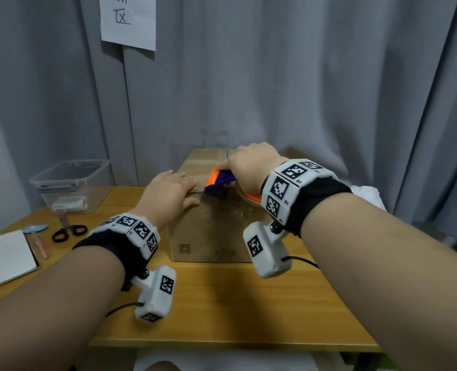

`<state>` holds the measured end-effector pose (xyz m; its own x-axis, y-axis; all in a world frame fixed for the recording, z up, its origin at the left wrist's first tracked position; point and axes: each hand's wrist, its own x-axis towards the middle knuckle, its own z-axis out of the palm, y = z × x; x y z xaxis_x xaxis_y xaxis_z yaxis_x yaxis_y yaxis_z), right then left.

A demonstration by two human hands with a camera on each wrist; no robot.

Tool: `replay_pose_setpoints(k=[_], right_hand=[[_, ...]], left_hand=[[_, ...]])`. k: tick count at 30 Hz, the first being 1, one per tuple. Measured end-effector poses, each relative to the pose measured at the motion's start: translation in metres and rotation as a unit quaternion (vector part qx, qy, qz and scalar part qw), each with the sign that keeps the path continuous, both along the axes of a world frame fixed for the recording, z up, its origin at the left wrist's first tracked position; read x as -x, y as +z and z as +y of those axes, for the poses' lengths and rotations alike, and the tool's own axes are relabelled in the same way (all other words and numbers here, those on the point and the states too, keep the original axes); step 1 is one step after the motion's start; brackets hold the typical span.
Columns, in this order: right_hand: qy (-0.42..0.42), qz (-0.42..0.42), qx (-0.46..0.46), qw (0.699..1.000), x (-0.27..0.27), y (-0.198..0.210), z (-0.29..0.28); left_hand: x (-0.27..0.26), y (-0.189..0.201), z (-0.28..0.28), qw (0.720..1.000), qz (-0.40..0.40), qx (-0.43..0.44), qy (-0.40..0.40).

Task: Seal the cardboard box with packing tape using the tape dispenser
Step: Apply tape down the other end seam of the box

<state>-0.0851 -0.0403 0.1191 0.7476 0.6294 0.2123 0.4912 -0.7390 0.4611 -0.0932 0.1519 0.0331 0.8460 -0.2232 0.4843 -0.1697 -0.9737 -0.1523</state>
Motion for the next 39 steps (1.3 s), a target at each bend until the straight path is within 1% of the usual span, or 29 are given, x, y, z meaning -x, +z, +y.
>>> replay_pose_setpoints(k=[3,6,9,11,13,15,17,19,22,27,30,33,34,36,38,39], right_hand=[[-0.007,0.047,-0.020,0.999,-0.004,0.005,0.001],[-0.007,0.062,-0.006,0.998,-0.006,0.008,0.001],[0.029,0.027,0.010,0.999,-0.002,0.013,-0.003],[0.049,-0.025,0.042,0.998,0.000,0.017,-0.008],[0.064,-0.076,0.080,0.992,0.000,0.021,-0.012],[0.075,-0.087,0.089,0.989,0.000,0.021,-0.015],[0.068,-0.071,0.083,0.992,-0.001,0.017,-0.022],[0.050,-0.045,0.073,0.995,-0.002,0.015,-0.037],[0.020,-0.028,0.053,0.998,0.001,0.017,-0.056],[0.006,-0.032,0.064,0.997,-0.005,0.009,-0.052],[0.003,-0.029,0.063,0.998,-0.011,0.006,-0.051],[-0.003,-0.022,0.060,0.998,-0.011,0.005,-0.051],[-0.005,-0.021,0.058,0.998,-0.010,0.005,-0.051],[-0.006,-0.019,0.054,0.998,-0.010,0.004,-0.051],[-0.004,-0.021,0.052,0.998,-0.010,0.003,-0.051],[-0.003,-0.022,0.052,0.998,-0.010,0.002,-0.052]], left_hand=[[0.001,-0.003,-0.009,0.999,0.026,0.036,-0.006],[0.001,-0.006,-0.011,0.998,0.022,0.062,-0.005],[-0.002,-0.005,-0.008,0.997,0.038,0.065,0.002],[-0.002,-0.004,-0.009,0.996,0.049,0.069,0.004],[-0.002,-0.004,-0.010,0.997,0.048,0.066,0.008],[0.000,-0.003,-0.011,0.997,0.048,0.059,0.013],[0.003,-0.002,-0.013,0.997,0.049,0.051,0.015],[0.006,0.000,-0.014,0.997,0.052,0.053,0.014],[0.007,0.002,-0.015,0.997,0.058,0.048,0.016],[0.007,0.005,-0.019,0.997,0.069,0.034,0.028],[0.004,0.005,-0.028,0.996,0.083,-0.008,0.045],[0.000,0.009,-0.044,0.989,0.118,-0.042,0.082],[-0.002,0.010,-0.049,0.988,0.124,-0.038,0.080],[-0.004,0.008,-0.057,0.993,0.114,-0.006,0.036],[-0.007,0.003,-0.058,0.995,0.082,0.042,-0.025],[-0.009,0.000,-0.057,0.995,0.060,0.061,-0.043]])
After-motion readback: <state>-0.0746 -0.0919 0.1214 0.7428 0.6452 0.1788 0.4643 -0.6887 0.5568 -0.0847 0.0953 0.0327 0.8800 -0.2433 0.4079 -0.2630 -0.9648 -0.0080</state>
